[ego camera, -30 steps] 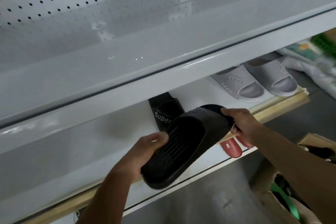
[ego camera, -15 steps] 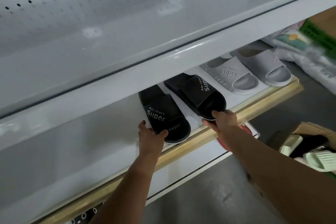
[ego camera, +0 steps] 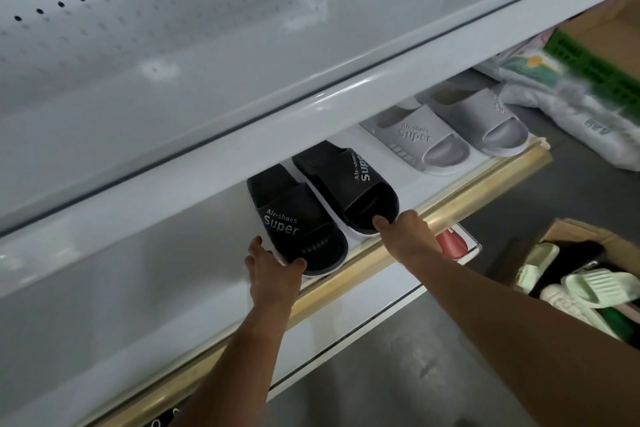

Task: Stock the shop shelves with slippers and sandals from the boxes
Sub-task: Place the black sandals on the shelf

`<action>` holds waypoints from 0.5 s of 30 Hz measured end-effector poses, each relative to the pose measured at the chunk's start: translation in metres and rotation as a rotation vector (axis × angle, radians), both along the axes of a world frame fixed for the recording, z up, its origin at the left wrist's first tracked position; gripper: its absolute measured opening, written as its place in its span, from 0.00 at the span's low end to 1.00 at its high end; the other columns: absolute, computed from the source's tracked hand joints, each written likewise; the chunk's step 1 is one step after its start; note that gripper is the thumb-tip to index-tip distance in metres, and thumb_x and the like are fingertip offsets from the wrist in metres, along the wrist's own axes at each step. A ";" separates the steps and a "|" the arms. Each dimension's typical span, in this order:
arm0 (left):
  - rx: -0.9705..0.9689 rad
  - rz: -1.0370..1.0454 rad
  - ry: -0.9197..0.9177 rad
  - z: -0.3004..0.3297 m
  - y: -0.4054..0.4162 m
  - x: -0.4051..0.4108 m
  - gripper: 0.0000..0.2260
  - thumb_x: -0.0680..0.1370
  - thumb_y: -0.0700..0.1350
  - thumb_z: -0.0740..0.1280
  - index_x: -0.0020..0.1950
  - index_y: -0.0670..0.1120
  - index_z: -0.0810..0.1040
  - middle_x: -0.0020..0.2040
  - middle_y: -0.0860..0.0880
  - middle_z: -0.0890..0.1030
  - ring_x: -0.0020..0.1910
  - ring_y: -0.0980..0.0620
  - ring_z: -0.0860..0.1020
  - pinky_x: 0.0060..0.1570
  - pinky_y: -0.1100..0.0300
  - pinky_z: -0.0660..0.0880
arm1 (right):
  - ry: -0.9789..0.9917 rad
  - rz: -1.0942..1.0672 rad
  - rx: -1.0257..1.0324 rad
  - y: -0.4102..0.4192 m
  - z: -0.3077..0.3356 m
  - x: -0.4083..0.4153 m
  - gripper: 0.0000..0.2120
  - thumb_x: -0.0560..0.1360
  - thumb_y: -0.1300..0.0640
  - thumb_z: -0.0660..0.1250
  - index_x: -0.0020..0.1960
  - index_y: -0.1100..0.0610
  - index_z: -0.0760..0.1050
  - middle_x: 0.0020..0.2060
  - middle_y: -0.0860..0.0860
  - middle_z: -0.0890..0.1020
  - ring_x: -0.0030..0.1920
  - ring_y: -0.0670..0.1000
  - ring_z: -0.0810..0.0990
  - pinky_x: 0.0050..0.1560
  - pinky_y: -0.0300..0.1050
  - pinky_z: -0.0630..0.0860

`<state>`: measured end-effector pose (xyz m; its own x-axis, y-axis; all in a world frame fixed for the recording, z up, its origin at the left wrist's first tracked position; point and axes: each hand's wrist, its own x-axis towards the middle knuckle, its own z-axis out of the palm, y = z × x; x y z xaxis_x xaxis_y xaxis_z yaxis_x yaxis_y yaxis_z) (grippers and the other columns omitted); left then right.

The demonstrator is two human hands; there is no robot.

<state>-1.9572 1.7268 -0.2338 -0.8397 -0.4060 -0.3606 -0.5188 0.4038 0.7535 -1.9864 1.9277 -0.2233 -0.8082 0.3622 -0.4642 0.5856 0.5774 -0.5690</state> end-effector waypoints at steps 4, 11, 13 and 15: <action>0.108 0.075 0.184 0.022 0.016 0.010 0.29 0.74 0.36 0.70 0.72 0.45 0.62 0.62 0.44 0.73 0.50 0.51 0.77 0.47 0.61 0.74 | 0.087 0.010 -0.051 0.016 0.003 0.005 0.16 0.78 0.47 0.59 0.45 0.60 0.71 0.36 0.54 0.77 0.35 0.54 0.76 0.36 0.45 0.71; 0.406 -0.126 0.130 0.051 0.080 0.024 0.13 0.75 0.37 0.68 0.57 0.49 0.79 0.43 0.47 0.83 0.37 0.55 0.78 0.38 0.61 0.73 | 0.178 -0.056 -0.388 0.052 -0.010 0.028 0.17 0.78 0.49 0.63 0.34 0.58 0.70 0.27 0.54 0.72 0.26 0.52 0.71 0.33 0.49 0.71; 0.417 -0.186 0.090 0.052 0.104 0.025 0.11 0.75 0.38 0.69 0.54 0.51 0.80 0.44 0.48 0.84 0.38 0.56 0.80 0.38 0.61 0.73 | 0.167 -0.094 -0.440 0.068 -0.015 0.039 0.16 0.78 0.50 0.62 0.34 0.57 0.70 0.25 0.52 0.73 0.25 0.52 0.71 0.32 0.47 0.71; 0.417 -0.236 0.059 0.046 0.129 0.026 0.09 0.76 0.39 0.69 0.52 0.52 0.80 0.44 0.49 0.85 0.37 0.56 0.81 0.37 0.61 0.74 | 0.142 -0.137 -0.480 0.091 -0.021 0.054 0.15 0.79 0.51 0.61 0.36 0.58 0.73 0.25 0.52 0.74 0.26 0.52 0.72 0.31 0.45 0.72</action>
